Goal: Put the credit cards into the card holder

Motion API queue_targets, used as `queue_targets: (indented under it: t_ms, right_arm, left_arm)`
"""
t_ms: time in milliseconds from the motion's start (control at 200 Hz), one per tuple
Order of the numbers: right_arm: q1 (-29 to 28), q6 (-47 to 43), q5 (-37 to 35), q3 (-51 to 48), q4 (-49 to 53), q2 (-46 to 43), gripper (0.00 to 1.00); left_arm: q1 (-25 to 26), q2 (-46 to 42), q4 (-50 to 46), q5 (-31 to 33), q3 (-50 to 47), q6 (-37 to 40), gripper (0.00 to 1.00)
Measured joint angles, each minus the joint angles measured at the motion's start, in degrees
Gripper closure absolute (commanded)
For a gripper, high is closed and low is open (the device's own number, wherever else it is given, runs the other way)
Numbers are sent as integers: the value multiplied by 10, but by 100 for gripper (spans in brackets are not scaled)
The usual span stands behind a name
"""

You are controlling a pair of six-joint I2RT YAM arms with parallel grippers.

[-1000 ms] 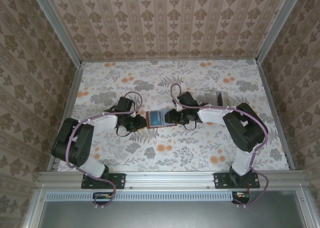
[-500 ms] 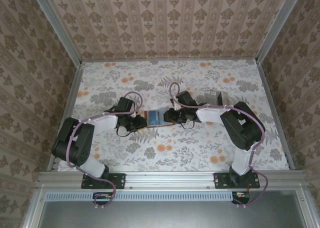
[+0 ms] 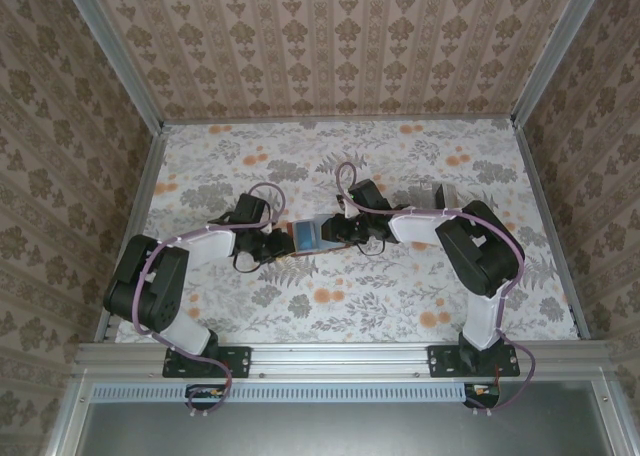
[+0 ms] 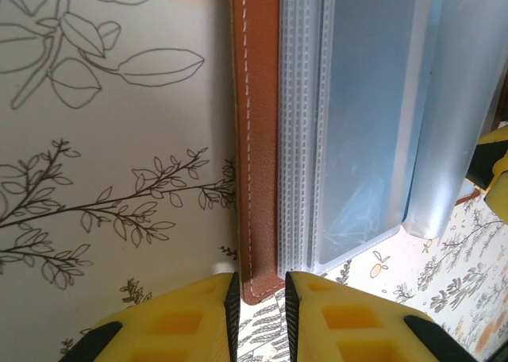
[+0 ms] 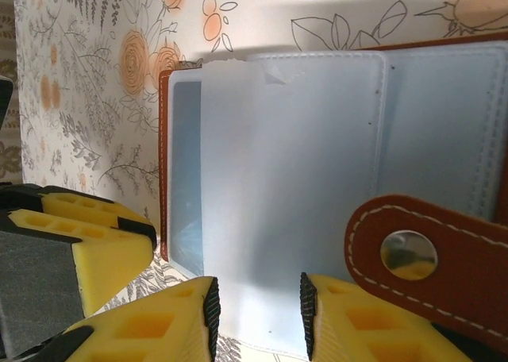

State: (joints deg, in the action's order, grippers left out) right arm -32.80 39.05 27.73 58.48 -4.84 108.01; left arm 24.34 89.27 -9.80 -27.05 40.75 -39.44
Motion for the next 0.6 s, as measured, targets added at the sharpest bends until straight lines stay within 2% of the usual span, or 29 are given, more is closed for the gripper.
queue_targets:
  t_ms: [355, 600]
  right_arm:
    - [0, 2, 2, 1, -10, 9, 64]
    - [0, 2, 2, 1, -13, 9, 64]
  left_arm:
    - [20, -1, 36, -27, 57, -20, 77]
    - [41, 54, 67, -38, 96, -24, 81]
